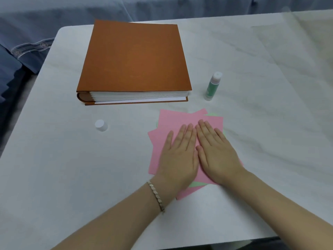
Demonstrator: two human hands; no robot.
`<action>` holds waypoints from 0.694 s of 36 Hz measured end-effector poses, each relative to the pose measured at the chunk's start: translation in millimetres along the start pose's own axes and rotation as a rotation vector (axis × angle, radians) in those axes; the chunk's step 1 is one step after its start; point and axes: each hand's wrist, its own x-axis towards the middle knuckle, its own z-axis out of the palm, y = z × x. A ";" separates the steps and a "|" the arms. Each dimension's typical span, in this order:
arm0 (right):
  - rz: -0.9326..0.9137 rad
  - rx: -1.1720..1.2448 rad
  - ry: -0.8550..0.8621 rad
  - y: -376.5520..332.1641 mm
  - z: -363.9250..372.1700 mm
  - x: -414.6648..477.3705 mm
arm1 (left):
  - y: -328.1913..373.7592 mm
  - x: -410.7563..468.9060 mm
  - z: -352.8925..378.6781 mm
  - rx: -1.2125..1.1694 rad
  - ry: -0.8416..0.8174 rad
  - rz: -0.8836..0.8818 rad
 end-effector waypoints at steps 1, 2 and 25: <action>0.001 -0.002 -0.009 0.7 0.1 -0.1 | -1.4 -1.0 0.4 0.000 -0.001 0.005; 0.004 -0.002 -0.017 1.3 -0.2 -0.1 | -4.8 -2.2 0.5 0.013 -0.005 0.014; 0.280 0.372 -0.010 28.6 -40.5 -24.9 | -64.8 -23.6 -28.8 0.132 -0.129 -0.028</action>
